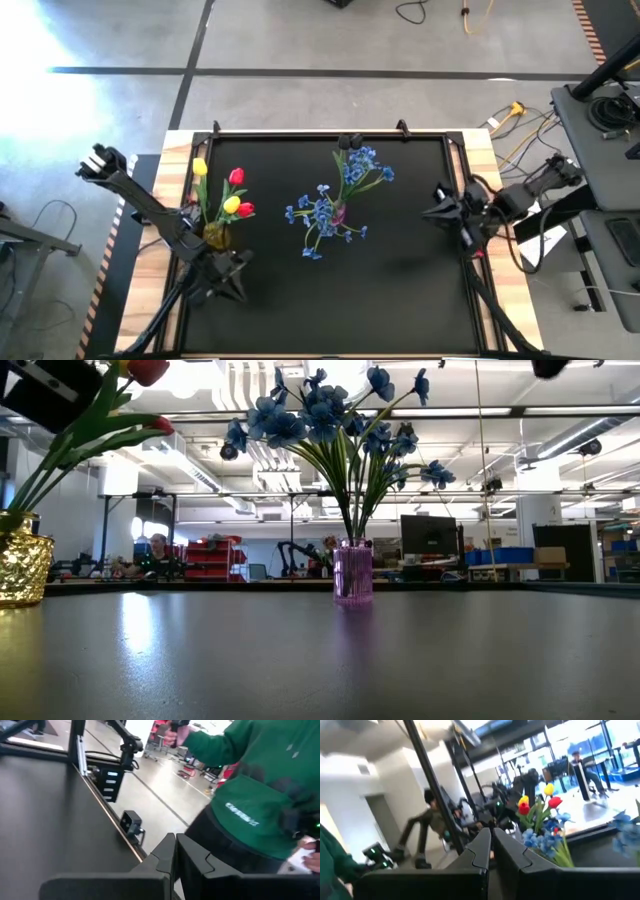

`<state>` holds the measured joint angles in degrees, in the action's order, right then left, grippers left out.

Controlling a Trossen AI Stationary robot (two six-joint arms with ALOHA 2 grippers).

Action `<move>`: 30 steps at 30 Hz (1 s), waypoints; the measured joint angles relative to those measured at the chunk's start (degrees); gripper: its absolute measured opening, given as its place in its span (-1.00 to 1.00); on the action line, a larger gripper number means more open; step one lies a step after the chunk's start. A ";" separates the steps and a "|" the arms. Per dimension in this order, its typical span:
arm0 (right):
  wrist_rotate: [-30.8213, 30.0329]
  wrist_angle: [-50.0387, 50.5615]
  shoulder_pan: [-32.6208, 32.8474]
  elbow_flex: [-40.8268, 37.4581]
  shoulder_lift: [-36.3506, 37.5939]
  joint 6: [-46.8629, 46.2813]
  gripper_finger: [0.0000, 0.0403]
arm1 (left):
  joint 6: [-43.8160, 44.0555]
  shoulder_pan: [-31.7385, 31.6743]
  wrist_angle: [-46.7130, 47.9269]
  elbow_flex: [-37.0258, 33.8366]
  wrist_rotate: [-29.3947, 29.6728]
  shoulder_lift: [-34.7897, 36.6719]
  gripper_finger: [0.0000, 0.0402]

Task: Sort flowers into vase by color
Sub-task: Return to Home Position

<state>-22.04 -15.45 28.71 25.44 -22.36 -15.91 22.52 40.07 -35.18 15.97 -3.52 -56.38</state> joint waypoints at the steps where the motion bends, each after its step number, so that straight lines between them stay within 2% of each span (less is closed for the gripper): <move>1: -0.02 -0.65 0.00 -1.66 2.07 -0.04 -0.94 | 0.80 0.02 -0.03 -0.89 -0.25 1.07 -1.00; 5: 1.60 -4.02 0.00 -7.39 9.27 0.20 -0.94 | 1.65 0.02 -5.83 -6.02 -0.05 6.10 -1.00; 9: 8.52 -8.13 0.00 -12.07 15.76 3.43 -0.94 | 0.91 0.00 -16.64 -14.39 1.11 11.37 -1.00; 10: 10.44 -8.77 0.00 -13.40 17.45 4.71 -0.94 | 1.71 0.05 -16.61 -15.42 1.09 12.46 -1.00; 13: 13.08 -11.18 0.00 -17.08 22.37 8.32 -0.94 | 4.15 0.10 -5.83 -14.47 0.95 16.45 -1.00; 15: 13.19 -14.68 0.00 -19.07 22.25 9.91 -0.94 | 5.23 0.13 -1.38 -14.22 1.06 17.93 -1.00; 21: 11.58 -15.38 0.02 -24.84 22.31 6.90 -0.94 | 1.34 0.12 -1.53 -15.37 3.02 22.44 -1.00; 30: 11.90 -9.96 0.02 -24.80 21.91 9.56 -0.94 | -1.07 0.15 9.31 -15.37 3.03 32.22 -1.00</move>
<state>-10.15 -25.41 28.73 0.64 -0.45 -6.35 21.44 40.23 -25.87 0.60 -0.49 -24.16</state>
